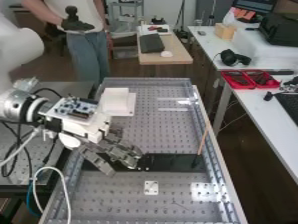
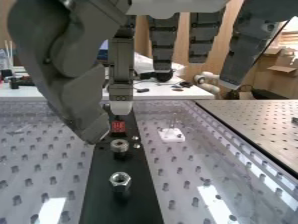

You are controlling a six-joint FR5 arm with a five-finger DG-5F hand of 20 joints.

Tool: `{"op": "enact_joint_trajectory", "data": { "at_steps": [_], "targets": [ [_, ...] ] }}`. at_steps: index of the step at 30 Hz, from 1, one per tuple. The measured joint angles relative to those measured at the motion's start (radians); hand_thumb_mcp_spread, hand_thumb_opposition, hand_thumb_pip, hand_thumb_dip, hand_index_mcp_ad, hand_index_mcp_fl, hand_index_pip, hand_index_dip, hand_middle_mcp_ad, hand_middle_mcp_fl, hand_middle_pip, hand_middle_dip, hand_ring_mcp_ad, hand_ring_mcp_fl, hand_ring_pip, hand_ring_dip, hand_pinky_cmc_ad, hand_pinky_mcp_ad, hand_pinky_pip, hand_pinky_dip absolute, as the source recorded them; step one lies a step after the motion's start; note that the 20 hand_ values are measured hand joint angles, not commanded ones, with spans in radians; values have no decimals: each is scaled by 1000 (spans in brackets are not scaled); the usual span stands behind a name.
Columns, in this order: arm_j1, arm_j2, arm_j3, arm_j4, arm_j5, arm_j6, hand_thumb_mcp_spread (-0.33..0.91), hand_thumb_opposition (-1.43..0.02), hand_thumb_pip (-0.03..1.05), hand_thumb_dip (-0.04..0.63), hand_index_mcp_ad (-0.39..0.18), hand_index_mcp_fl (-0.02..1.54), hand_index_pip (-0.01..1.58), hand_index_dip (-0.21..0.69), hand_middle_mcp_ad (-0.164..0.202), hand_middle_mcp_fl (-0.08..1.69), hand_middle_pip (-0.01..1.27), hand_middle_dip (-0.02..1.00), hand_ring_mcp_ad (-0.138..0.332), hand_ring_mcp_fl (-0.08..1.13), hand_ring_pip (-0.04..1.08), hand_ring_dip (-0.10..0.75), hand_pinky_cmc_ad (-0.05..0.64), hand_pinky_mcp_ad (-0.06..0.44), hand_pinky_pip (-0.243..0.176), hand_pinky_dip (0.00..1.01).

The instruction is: Grab the larger nut and place it in the white container

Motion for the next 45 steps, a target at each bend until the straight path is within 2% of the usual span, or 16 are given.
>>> {"op": "enact_joint_trajectory", "data": {
  "at_steps": [2,4,8,10,13,17,27,30,45],
  "targets": [
    [-14,-19,3,20,-29,-8,312,-895,777,194,-176,14,1520,-12,75,59,117,237,168,-2,99,143,375,326,-89,565],
    [-28,-34,7,35,-58,-18,312,-895,782,194,-166,12,1545,5,79,59,117,237,168,-2,99,143,374,326,-89,557],
    [-51,-59,14,57,-109,-44,328,-901,798,204,-185,14,1541,35,75,59,120,239,166,-2,99,143,375,330,-89,557],
    [-62,-71,18,63,-132,-54,346,-909,801,204,-185,9,1557,35,77,59,120,239,176,-2,99,143,367,307,-89,557],
    [-76,-83,20,73,-159,-63,346,-911,801,204,-188,9,1553,51,77,59,120,239,159,-2,98,140,367,312,-89,555],
    [-91,-98,20,93,-196,-72,340,-911,801,222,-202,12,1559,77,75,58,120,239,162,-2,98,143,367,305,-89,525],
    [-108,-117,-3,173,-222,-29,342,-909,801,222,-202,12,1559,112,75,58,119,230,145,2,120,143,367,293,-89,510],
    [-117,-125,-10,194,-225,-12,342,-909,801,222,-195,12,1559,112,77,58,119,230,145,-2,136,143,346,293,-89,510],
    [-109,-152,-12,212,-220,17,340,-909,812,220,-195,9,1557,112,79,59,119,204,145,-2,164,138,346,293,-89,550]
  ]
}}
